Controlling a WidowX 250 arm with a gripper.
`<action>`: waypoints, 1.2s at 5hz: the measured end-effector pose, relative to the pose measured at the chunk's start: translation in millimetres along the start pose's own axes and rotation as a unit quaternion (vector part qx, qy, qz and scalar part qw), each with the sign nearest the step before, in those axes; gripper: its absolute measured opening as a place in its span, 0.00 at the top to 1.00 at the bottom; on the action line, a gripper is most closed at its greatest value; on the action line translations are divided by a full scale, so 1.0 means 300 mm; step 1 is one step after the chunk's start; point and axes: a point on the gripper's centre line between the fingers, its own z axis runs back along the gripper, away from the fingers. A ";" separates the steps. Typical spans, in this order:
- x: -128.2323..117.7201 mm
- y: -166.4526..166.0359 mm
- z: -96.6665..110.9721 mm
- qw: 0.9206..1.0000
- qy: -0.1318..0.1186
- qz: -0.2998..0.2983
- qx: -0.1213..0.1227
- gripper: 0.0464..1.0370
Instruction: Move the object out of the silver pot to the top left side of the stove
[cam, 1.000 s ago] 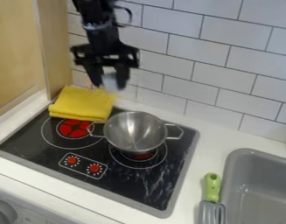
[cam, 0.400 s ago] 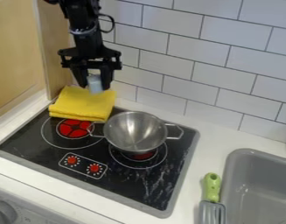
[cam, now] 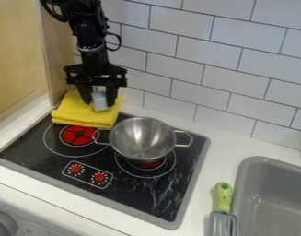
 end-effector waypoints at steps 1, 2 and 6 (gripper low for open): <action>0.002 0.003 -0.013 1.000 0.004 0.000 0.002 0.46; 0.014 -0.001 -0.006 1.000 -0.002 -0.002 -0.001 0.41; -0.014 0.008 0.001 1.000 0.029 0.003 0.008 0.04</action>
